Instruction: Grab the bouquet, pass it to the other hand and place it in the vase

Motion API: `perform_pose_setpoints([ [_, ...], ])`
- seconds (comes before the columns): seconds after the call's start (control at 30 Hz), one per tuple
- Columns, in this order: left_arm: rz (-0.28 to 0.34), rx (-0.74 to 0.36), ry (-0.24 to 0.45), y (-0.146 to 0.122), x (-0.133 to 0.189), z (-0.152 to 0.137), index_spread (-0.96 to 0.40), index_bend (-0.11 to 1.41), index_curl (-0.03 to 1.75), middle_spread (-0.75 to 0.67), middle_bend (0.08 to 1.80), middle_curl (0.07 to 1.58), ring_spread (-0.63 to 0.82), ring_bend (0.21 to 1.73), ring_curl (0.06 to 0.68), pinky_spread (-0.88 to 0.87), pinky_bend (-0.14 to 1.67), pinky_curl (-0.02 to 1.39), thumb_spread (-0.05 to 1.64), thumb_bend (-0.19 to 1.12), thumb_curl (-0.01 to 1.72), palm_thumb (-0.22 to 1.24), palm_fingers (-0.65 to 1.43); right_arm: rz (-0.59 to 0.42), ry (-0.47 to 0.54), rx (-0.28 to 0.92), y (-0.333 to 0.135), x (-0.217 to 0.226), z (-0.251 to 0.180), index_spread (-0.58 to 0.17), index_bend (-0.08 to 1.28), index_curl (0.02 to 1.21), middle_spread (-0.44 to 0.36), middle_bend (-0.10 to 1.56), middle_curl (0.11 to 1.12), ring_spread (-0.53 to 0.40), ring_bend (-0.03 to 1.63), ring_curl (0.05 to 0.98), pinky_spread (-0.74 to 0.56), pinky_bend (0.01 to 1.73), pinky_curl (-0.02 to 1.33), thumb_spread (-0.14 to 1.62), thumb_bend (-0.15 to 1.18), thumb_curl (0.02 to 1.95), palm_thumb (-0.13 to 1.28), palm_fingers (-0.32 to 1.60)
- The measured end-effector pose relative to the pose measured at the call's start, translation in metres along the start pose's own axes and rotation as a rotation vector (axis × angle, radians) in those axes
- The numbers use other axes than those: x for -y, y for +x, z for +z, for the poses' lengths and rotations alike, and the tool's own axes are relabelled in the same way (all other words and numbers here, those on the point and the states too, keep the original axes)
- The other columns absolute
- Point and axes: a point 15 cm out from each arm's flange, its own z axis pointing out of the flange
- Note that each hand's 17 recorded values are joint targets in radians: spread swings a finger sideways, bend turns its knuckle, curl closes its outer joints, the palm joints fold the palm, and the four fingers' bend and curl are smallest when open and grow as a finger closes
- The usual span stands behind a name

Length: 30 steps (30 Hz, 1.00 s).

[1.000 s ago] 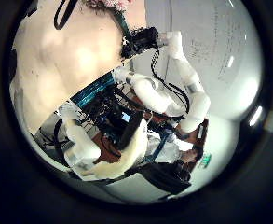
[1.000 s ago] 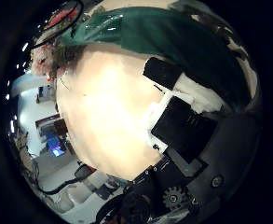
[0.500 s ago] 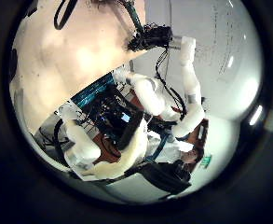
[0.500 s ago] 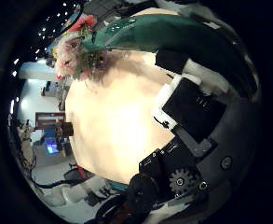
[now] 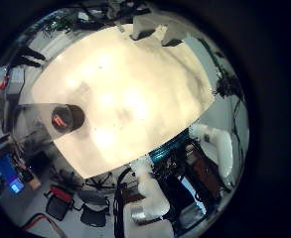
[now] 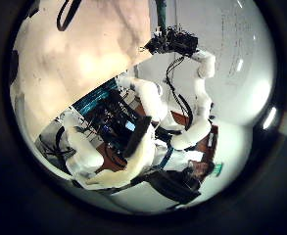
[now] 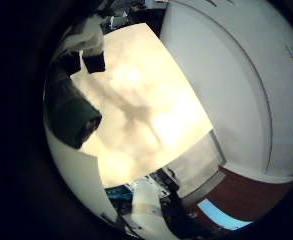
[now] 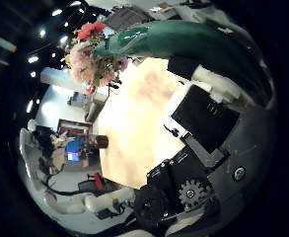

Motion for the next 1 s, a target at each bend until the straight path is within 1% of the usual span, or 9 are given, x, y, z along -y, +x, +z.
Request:
perform_pose_setpoints([
  [0.1, 0.003, -0.053, 0.041, 0.004, 0.002, -0.007, 0.0, 0.18, 0.38, 0.3, 0.19, 0.31, 0.52, 0.49, 0.201, 0.52, 0.2, 0.31, 1.22, -0.02, 0.27, 0.18, 0.19, 0.012, 0.056, 0.064, -0.008, 0.014, -0.019, -0.235, 1.17, 0.89, -0.122, 1.36, 0.76, -0.183, 1.46, 0.678, -0.17, 1.4, 0.61, 0.83, 0.01, 0.96, 1.15, 1.15],
  [0.2, -0.007, -0.104, 0.087, 0.004, 0.003, -0.016, 0.0, 0.18, 0.38, 0.29, 0.19, 0.31, 0.51, 0.49, 0.201, 0.52, 0.2, 0.31, 1.22, -0.02, 0.27, 0.18, 0.2, 0.015, 0.085, 0.163, -0.026, 0.024, -0.036, -0.23, 1.17, 0.89, -0.12, 1.37, 0.76, -0.182, 1.46, 0.679, -0.17, 1.39, 0.63, 0.82, 0.01, 0.98, 1.15, 1.15],
  [0.4, -0.034, -0.15, 0.16, -0.006, 0.003, -0.032, 0.02, 0.17, 0.37, 0.29, 0.19, 0.32, 0.5, 0.5, 0.202, 0.51, 0.2, 0.31, 1.22, -0.02, 0.27, 0.18, 0.2, -0.037, 0.132, 0.334, -0.065, 0.038, -0.064, -0.221, 1.19, 0.87, -0.115, 1.38, 0.74, -0.181, 1.46, 0.678, -0.17, 1.36, 0.67, 0.82, 0.0, 1.03, 1.15, 1.15],
  [0.5, -0.019, -0.205, 0.198, 0.002, 0.007, -0.04, 0.03, 0.17, 0.37, 0.29, 0.19, 0.32, 0.5, 0.51, 0.202, 0.51, 0.2, 0.31, 1.21, -0.02, 0.27, 0.17, 0.2, -0.055, 0.144, 0.409, -0.084, 0.041, -0.071, -0.217, 1.2, 0.86, -0.112, 1.38, 0.74, -0.18, 1.46, 0.678, -0.17, 1.35, 0.69, 0.82, 0.0, 1.05, 1.15, 1.15],
  [0.57, 0.0, -0.263, 0.232, 0.012, 0.011, -0.047, 0.03, 0.17, 0.36, 0.29, 0.19, 0.32, 0.5, 0.51, 0.203, 0.51, 0.21, 0.32, 1.21, -0.02, 0.27, 0.17, 0.2, -0.071, 0.146, 0.488, -0.102, 0.042, -0.075, -0.215, 1.2, 0.86, -0.11, 1.38, 0.74, -0.179, 1.47, 0.677, -0.17, 1.34, 0.7, 0.81, 0.0, 1.07, 1.15, 1.15],
  [0.63, 0.011, -0.311, 0.264, 0.019, 0.014, -0.055, 0.04, 0.17, 0.36, 0.29, 0.19, 0.32, 0.5, 0.52, 0.203, 0.51, 0.21, 0.32, 1.21, -0.02, 0.27, 0.17, 0.2, -0.08, 0.133, 0.571, -0.121, 0.041, -0.078, -0.214, 1.21, 0.85, -0.109, 1.39, 0.74, -0.179, 1.47, 0.677, -0.18, 1.34, 0.72, 0.81, 0.0, 1.08, 1.15, 1.15],
  [0.7, 0.011, -0.336, 0.293, 0.02, 0.016, -0.061, 0.04, 0.17, 0.35, 0.29, 0.19, 0.33, 0.5, 0.52, 0.204, 0.51, 0.21, 0.32, 1.2, -0.02, 0.27, 0.17, 0.19, -0.091, 0.111, 0.638, -0.136, 0.039, -0.08, -0.212, 1.21, 0.85, -0.108, 1.39, 0.73, -0.179, 1.47, 0.677, -0.18, 1.33, 0.73, 0.81, 0.0, 1.09, 1.15, 1.15],
  [0.87, 0.022, -0.382, 0.332, 0.022, 0.02, -0.068, 0.05, 0.16, 0.35, 0.29, 0.19, 0.33, 0.5, 0.53, 0.204, 0.51, 0.22, 0.33, 1.19, -0.02, 0.27, 0.17, 0.19, -0.123, 0.04, 0.788, -0.17, 0.027, -0.086, -0.21, 1.22, 0.84, -0.106, 1.39, 0.73, -0.178, 1.47, 0.676, -0.18, 1.31, 0.76, 0.81, 0.0, 1.13, 1.15, 1.15],
  [1.0, 0.056, -0.489, 0.35, 0.039, 0.027, -0.068, 0.07, 0.15, 0.33, 0.31, 0.19, 0.33, 0.5, 0.54, 0.206, 0.51, 0.23, 0.33, 1.15, -0.02, 0.28, 0.19, 0.16, -0.142, -0.022, 0.935, -0.196, 0.01, -0.09, -0.208, 1.22, 0.83, -0.105, 1.39, 0.73, -0.178, 1.47, 0.675, -0.18, 1.3, 0.78, 0.81, 0.0, 1.16, 1.15, 1.15],
])
